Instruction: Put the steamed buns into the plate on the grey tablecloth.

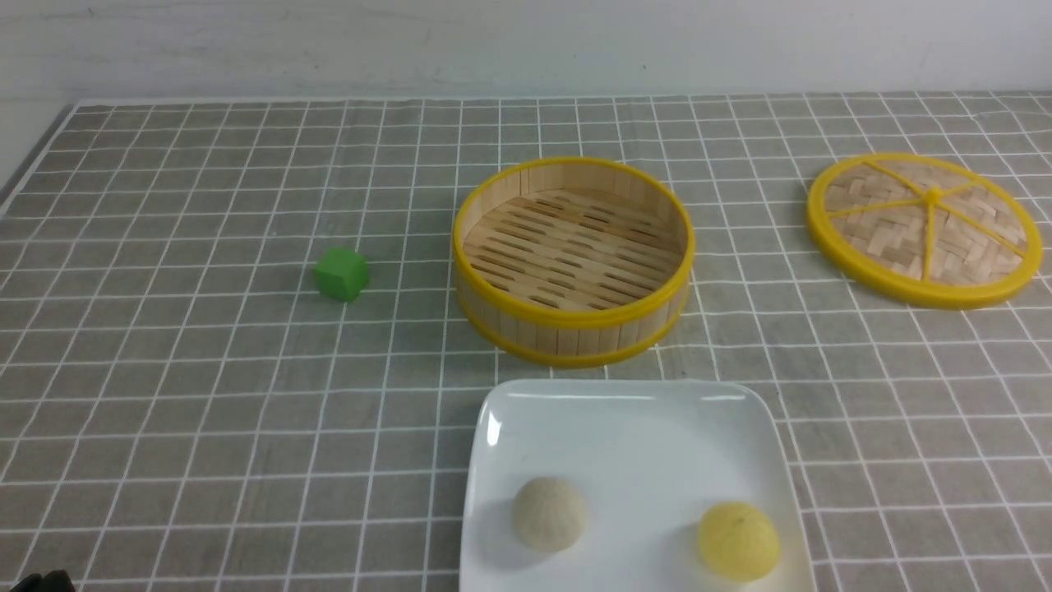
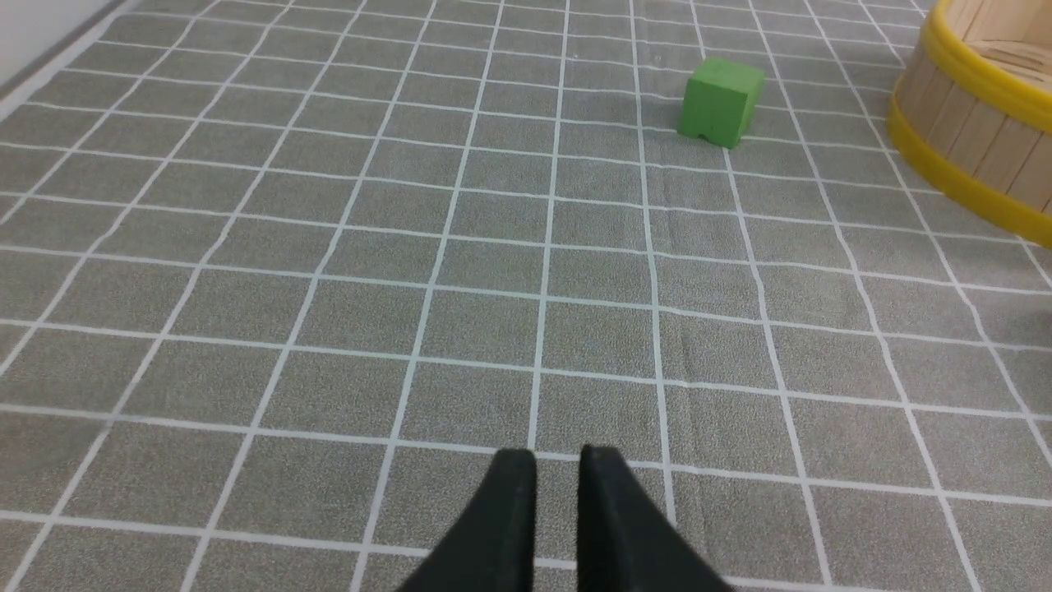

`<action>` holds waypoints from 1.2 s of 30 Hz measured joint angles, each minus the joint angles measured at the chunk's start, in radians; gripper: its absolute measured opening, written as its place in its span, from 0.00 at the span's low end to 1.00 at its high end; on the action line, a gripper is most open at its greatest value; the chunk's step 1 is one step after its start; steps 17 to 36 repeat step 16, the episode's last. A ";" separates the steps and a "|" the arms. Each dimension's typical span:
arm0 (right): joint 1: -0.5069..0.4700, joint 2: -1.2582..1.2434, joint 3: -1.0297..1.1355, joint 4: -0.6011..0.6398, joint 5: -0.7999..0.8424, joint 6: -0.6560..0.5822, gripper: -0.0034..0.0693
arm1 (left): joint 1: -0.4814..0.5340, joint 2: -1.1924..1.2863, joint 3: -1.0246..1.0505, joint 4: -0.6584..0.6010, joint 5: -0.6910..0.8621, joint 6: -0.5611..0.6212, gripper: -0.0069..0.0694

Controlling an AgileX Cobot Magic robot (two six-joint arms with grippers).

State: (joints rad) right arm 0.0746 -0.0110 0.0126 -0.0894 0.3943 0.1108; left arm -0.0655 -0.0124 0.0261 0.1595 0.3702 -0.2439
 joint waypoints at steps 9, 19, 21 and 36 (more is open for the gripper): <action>0.000 0.000 0.000 -0.001 0.000 0.000 0.25 | 0.000 0.000 0.000 0.000 0.000 -0.001 0.25; 0.000 0.000 0.000 -0.001 0.000 0.000 0.26 | 0.000 0.000 0.000 0.000 0.000 -0.001 0.26; 0.000 0.000 0.000 -0.001 0.000 0.000 0.26 | 0.000 0.000 0.000 0.000 0.000 -0.001 0.26; 0.000 0.000 0.000 -0.001 0.000 0.000 0.26 | 0.000 0.000 0.000 0.000 0.000 -0.001 0.26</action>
